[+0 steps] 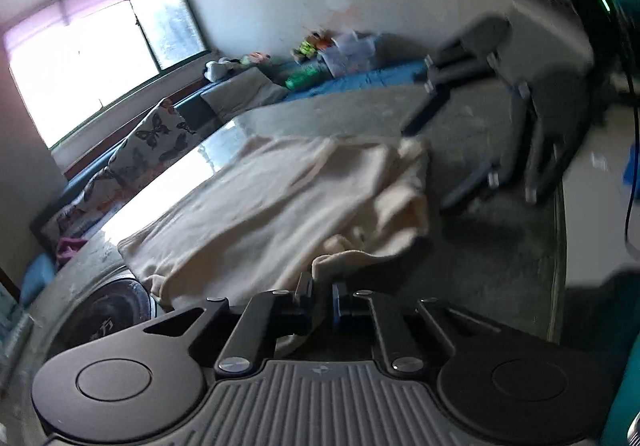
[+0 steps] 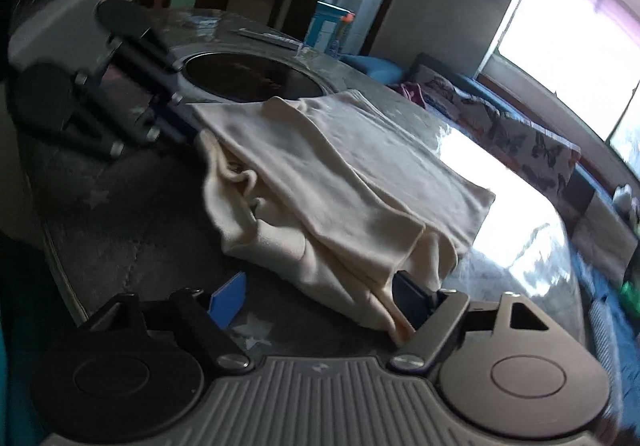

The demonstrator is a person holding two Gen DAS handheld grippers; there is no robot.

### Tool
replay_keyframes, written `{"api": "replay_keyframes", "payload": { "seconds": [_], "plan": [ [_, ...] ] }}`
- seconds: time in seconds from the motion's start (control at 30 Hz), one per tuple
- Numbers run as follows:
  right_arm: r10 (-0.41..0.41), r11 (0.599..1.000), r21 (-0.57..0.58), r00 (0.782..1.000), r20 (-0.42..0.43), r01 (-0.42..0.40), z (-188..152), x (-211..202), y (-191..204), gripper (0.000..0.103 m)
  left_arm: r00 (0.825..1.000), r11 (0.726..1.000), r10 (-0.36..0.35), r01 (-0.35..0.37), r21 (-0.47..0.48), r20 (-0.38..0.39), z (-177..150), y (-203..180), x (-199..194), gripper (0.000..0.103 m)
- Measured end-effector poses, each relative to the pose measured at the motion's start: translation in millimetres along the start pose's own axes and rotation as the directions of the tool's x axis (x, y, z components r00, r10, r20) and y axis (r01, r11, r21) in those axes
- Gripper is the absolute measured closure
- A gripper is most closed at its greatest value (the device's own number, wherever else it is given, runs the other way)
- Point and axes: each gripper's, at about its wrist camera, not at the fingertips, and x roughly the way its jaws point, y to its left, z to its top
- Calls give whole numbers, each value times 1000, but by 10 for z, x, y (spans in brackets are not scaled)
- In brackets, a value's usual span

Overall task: Fold clothes
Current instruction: 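Grasp the sweatshirt hem with the right gripper while the left gripper grasps it too, then lift the hem with both grippers and fold it over toward the collar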

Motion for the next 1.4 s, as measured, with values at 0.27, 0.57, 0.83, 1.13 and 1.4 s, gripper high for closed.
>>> {"api": "replay_keyframes", "payload": {
  "seconds": [0.27,0.57,0.83,1.13,1.4],
  "plan": [
    [22,997,-72,999,28,-20,129,182,-15,38,999,978,-27,36,-205,45,247,466,87,95],
    [113,986,123,994,3,-113,283,365,-352,87,1000,984,-27,27,-177,3,86,365,82,71],
    [137,965,220,990,33,-141,401,301,-543,89,999,995,38,-40,-86,-28,-109,162,89,55],
    [119,960,248,992,51,-128,428,256,-517,92,997,995,53,-57,-80,-50,-164,232,176,90],
    [130,962,233,988,84,-146,423,35,-471,93,1000,988,-15,13,-154,-16,-78,365,-116,97]
  ]
}}
